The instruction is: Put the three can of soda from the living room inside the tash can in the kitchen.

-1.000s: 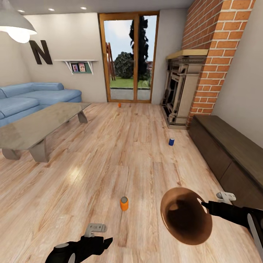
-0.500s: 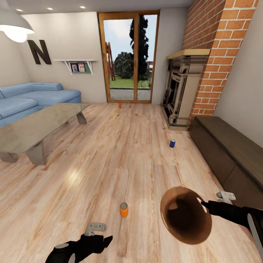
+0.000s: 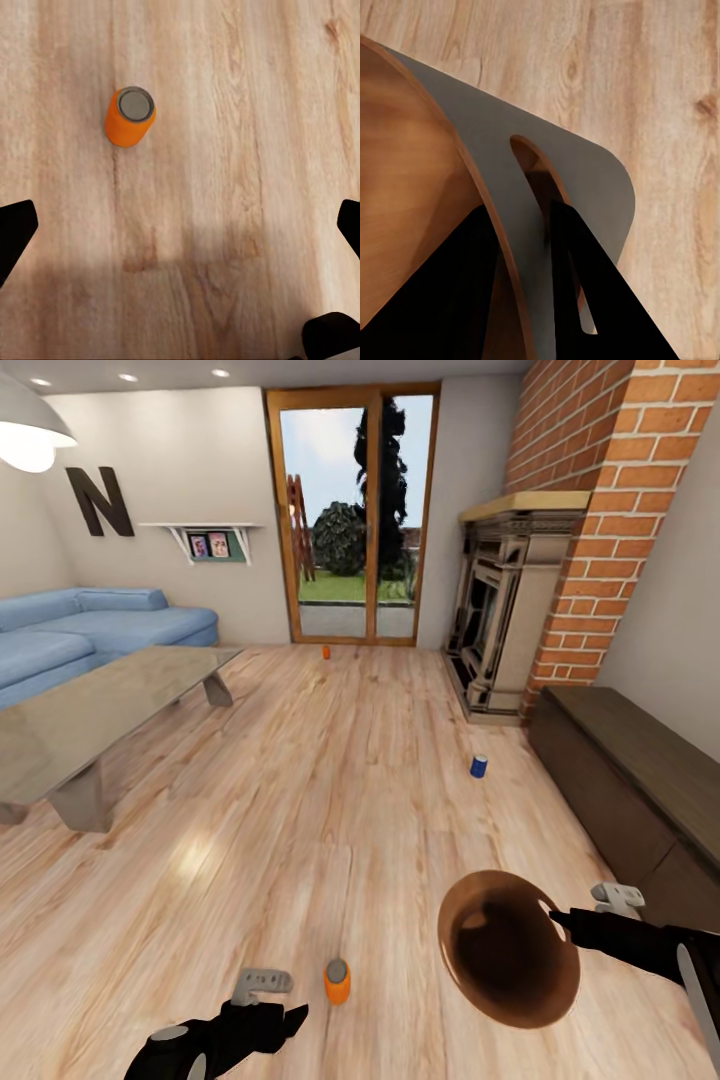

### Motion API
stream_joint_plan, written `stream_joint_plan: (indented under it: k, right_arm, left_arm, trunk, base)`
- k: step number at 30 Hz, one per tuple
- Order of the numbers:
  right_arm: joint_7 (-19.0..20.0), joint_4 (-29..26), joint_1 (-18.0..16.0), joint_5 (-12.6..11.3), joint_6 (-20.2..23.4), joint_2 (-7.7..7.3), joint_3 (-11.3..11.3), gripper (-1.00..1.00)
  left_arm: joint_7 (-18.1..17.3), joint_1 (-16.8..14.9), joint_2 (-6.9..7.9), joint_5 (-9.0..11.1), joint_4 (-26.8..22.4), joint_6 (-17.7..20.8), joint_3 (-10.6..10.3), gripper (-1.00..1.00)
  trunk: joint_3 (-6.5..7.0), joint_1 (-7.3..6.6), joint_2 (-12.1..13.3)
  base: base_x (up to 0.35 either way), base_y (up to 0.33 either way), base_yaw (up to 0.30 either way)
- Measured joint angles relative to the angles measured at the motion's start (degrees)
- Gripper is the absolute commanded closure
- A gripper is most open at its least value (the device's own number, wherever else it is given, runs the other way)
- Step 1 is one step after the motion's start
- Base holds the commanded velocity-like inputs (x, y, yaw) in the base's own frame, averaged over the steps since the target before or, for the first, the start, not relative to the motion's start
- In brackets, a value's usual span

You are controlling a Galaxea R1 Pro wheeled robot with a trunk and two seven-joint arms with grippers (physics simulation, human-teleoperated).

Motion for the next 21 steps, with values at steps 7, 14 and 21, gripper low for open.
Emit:
stream_joint_plan:
  k: [7, 14, 21]
  right_arm:
    - [0.0, 0.0, 0.0, 0.0, 0.0, 0.02, 0.0, 1.00]
    - [0.0, 0.0, 0.0, 0.1, 0.0, 0.02, 0.0, 1.00]
    - [0.0, 0.0, 0.0, 0.0, 0.1, -0.04, 0.0, 1.00]
  left_arm:
    - [0.0, 0.0, 0.00, 0.0, 0.0, 0.0, 0.0, -1.00]
    - [0.0, 0.0, -0.08, 0.0, 0.0, 0.0, 0.0, -1.00]
    - [0.0, 0.0, -0.09, 0.0, 0.0, 0.0, -0.1, -1.00]
  trunk:
    - [0.00, 0.00, 0.0]
    - [0.00, 0.00, 0.0]
    - [0.00, 0.00, 0.0]
  base:
    - [0.265, 0.000, 0.000]
    - [0.181, 0.000, 0.000]
    - [0.088, 0.000, 0.000]
